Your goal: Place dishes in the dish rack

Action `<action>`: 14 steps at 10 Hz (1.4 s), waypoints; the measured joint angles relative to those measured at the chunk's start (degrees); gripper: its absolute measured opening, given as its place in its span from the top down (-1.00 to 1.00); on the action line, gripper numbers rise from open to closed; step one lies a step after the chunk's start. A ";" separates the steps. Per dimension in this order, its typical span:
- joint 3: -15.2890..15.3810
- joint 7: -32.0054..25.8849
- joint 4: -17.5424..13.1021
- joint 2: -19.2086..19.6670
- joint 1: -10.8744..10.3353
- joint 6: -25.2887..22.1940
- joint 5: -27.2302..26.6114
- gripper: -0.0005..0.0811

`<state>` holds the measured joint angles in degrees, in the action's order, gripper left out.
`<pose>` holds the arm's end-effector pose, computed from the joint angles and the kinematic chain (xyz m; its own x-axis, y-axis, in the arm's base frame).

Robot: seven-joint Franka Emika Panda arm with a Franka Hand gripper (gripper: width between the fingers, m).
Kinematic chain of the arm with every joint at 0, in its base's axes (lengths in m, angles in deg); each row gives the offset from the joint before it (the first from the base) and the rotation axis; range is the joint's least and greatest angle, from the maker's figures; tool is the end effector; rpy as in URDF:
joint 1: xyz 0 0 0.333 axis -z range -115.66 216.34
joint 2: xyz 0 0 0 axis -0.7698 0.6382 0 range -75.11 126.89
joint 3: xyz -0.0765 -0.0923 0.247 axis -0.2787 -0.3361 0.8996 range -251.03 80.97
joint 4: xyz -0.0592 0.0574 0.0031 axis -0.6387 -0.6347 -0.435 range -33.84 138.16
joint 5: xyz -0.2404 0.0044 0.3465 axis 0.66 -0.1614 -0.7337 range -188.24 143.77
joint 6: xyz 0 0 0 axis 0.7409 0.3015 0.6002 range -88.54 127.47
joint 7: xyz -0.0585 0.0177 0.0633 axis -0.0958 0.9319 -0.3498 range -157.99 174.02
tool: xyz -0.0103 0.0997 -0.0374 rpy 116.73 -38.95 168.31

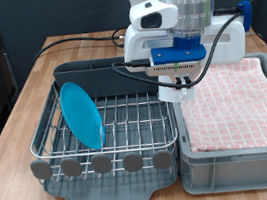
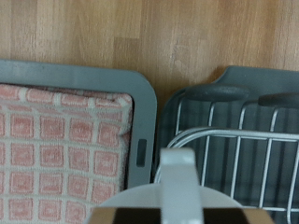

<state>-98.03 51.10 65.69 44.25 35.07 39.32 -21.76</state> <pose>0.6558 0.0326 0.3253 0.7632 -0.6345 0.1218 -0.6386 -0.7695 -0.0071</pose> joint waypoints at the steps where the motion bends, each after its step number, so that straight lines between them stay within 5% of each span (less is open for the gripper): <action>1: 0.00 -0.18 -0.81 0.79 0.19 0.41 -0.37 0.81; 9: -0.06 -0.27 -2.36 6.31 1.73 9.52 -1.07 0.81; 14: -0.03 -0.95 -4.15 8.83 2.87 11.28 -1.51 0.81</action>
<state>-98.06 50.15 61.54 53.08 37.94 50.60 -23.27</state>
